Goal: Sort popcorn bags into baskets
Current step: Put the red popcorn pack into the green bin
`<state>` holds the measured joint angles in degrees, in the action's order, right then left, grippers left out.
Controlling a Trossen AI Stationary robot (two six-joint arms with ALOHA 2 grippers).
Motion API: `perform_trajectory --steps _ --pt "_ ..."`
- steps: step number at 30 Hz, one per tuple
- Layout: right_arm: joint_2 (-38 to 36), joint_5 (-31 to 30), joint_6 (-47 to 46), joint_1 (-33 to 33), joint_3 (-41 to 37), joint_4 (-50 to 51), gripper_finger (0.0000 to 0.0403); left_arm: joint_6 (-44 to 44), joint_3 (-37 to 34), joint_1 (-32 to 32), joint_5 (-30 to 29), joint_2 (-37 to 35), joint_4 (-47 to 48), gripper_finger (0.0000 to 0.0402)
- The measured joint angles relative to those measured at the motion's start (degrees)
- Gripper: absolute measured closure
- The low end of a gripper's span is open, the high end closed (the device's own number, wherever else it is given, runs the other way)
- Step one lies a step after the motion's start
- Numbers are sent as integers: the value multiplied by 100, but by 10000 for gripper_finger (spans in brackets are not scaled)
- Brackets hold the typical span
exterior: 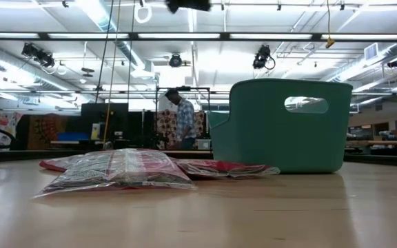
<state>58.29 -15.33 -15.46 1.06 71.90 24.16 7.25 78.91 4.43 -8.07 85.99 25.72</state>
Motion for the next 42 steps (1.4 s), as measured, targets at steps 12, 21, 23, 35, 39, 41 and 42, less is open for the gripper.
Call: perform_trajectory --steps 12,21,23,35,39,41,42 --pt "1134 1006 -138 0 0 -278 385 -2372 -4 752 1405 -248 2303 335" --pt "1689 1489 -683 327 2 -350 385 -2622 -5 1504 1001 -286 2524 335" --pt "1768 1389 -793 489 1 -368 385 -2570 -87 1523 970 -329 2521 336" --pt "2543 736 -1726 1486 436 -201 385 -3029 -1051 1858 759 -1473 2178 370" --pt "3185 465 -1663 1740 1193 260 385 -3195 -1249 2130 667 -1576 2106 374" --pt "3533 343 -1585 1812 1632 440 385 -3329 -1370 2316 663 -1571 2116 374" --pt "3692 318 -1581 1842 1825 576 385 -3415 -1446 2424 661 -1571 2073 374"
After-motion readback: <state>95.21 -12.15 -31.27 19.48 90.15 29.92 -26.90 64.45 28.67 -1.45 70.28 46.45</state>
